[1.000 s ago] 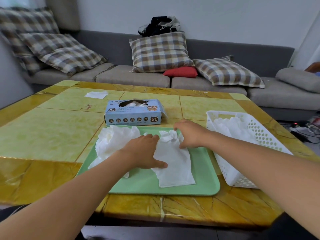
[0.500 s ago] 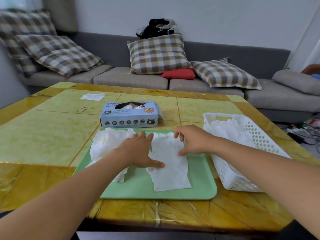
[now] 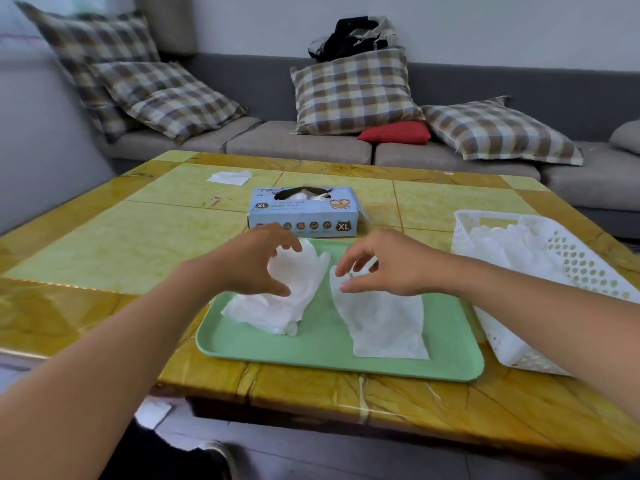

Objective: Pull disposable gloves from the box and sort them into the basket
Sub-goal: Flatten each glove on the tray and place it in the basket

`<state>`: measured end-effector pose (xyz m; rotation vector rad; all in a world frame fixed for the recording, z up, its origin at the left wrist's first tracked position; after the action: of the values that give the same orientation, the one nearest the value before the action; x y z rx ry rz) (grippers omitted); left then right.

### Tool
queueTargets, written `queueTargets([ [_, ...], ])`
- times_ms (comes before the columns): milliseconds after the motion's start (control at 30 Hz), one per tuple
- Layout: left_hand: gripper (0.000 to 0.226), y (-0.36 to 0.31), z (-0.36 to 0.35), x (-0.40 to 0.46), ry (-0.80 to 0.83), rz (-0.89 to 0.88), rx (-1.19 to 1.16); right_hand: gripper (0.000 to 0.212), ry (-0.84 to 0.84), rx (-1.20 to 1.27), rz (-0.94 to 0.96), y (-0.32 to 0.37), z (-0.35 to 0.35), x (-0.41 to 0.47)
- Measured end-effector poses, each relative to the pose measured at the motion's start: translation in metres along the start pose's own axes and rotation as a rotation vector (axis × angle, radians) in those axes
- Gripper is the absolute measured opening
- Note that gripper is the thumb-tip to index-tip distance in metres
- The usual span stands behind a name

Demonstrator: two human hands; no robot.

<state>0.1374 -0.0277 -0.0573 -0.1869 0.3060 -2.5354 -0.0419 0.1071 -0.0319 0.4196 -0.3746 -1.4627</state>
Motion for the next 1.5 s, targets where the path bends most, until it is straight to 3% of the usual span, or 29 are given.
queueTargets([
  [67, 0.098, 0.012, -0.003, -0.013, 0.054, 0.017, 0.081, 0.033, 0.036, 0.095, 0.053, 0.035, -0.023, 0.016],
  [167, 0.121, 0.019, -0.004, -0.027, 0.142, -0.001, 0.118, 0.050, 0.087, -0.036, 0.035, 0.059, -0.074, 0.043],
  [300, 0.132, 0.029, -0.005, -0.041, 0.243, 0.043, 0.072, 0.010, 0.040, -0.048, 0.038, 0.053, -0.090, 0.056],
  [433, 0.146, 0.033, -0.001, -0.043, 0.265, 0.039, 0.005, 0.008, 0.061, 0.134, 0.006, 0.040, -0.068, 0.051],
  [500, 0.153, 0.041, 0.003, -0.040, 0.249, 0.063, -0.023, 0.014, 0.022, 0.340, -0.091, 0.027, -0.056, 0.050],
  [633, 0.149, 0.045, 0.006, -0.036, 0.232, 0.118, -0.035, 0.022, 0.027, 0.752, -0.276, 0.012, -0.043, 0.046],
  [833, 0.136, 0.032, -0.016, -0.018, 0.109, 0.206, -0.015, 0.020, -0.043, 1.084, -0.316, 0.006, -0.023, 0.037],
  [967, 0.141, 0.028, -0.025, -0.007, 0.068, 0.181, 0.012, 0.021, -0.013, 1.012, -0.266, 0.004, -0.022, 0.035],
  [1100, 0.148, 0.023, 0.002, -0.018, 0.305, 0.117, -0.037, 0.018, 0.063, 0.908, -0.254, 0.007, -0.054, 0.037],
  [1200, 0.133, 0.025, 0.015, -0.029, 0.318, 0.141, -0.233, 0.019, 0.194, 0.872, -0.255, 0.014, -0.082, 0.038],
  [1300, 0.116, 0.022, 0.000, -0.031, 0.296, 0.144, -0.203, 0.019, 0.183, 0.927, -0.307, 0.014, -0.087, 0.039],
  [1400, 0.137, 0.024, -0.019, -0.029, 0.269, 0.111, -0.075, 0.019, 0.113, 0.992, -0.372, 0.012, -0.082, 0.039],
  [1500, 0.150, 0.030, -0.026, -0.026, 0.221, 0.109, -0.128, 0.023, 0.047, 1.049, -0.386, 0.011, -0.068, 0.039],
])
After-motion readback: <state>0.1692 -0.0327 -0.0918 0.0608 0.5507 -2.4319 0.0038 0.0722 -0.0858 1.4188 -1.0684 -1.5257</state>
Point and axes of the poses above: each hand's wrist, its own x-axis towards the middle knuckle, its own z-axis out of the back of the hand, y = z × x, the point moved 4 cm from there along x, towards the middle knuckle, and after that the axes turned 2 degrees about x, right-handed, at the moved point
